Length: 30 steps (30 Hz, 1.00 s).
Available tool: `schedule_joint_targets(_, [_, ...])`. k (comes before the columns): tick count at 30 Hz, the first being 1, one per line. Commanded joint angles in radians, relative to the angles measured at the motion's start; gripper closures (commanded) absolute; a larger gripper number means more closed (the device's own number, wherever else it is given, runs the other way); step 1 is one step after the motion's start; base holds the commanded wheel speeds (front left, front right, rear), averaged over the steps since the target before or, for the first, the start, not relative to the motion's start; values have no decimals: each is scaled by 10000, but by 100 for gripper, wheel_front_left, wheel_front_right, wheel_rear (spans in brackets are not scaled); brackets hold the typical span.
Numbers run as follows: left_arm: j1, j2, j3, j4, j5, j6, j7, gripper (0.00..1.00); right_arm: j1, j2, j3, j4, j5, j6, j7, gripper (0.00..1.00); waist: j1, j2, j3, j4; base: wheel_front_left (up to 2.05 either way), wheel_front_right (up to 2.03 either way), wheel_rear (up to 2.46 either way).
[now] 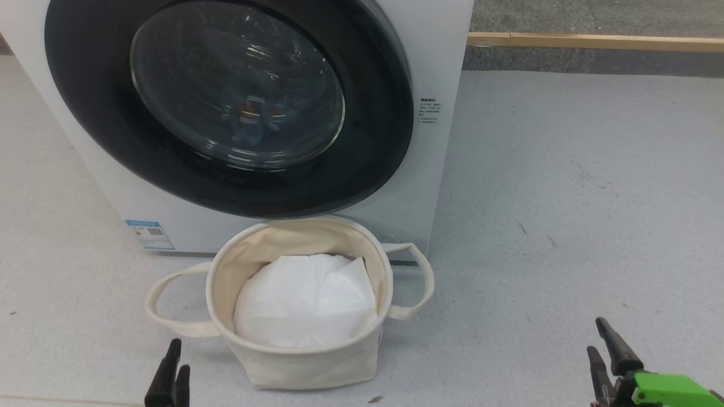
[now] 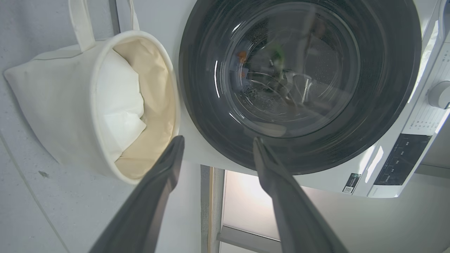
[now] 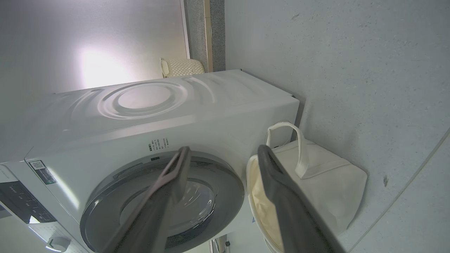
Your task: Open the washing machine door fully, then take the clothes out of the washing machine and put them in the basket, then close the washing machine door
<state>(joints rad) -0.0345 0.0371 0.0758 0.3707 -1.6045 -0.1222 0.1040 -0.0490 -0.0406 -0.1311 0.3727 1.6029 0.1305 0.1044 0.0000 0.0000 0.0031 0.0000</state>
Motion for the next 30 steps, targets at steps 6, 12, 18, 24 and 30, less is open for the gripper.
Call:
schedule_joint_targets(6, [-453,62,29,-326,70,116,-84,0,-398,-23,26,-296,-23,0,-144,0,17,0,-33,34,0,0,0])
schedule_joint_targets(12, [-608,102,54,-424,146,196,-174,0,-521,-27,81,-368,14,0,-187,0,1,0,-19,56,0,0,0])
schedule_joint_targets(18, [-773,172,39,-581,309,281,-288,0,-658,-71,182,-472,-2,0,-218,0,1,0,-21,82,0,0,0])
schedule_joint_targets(24, [-876,264,-59,-697,541,374,-355,0,-752,-159,274,-636,-269,0,-406,0,1,0,-21,106,0,0,0])
schedule_joint_targets(30, [-951,473,-346,-827,1090,336,-502,0,-852,-369,557,-903,-1023,1,-701,0,1,0,-14,138,0,0,0])
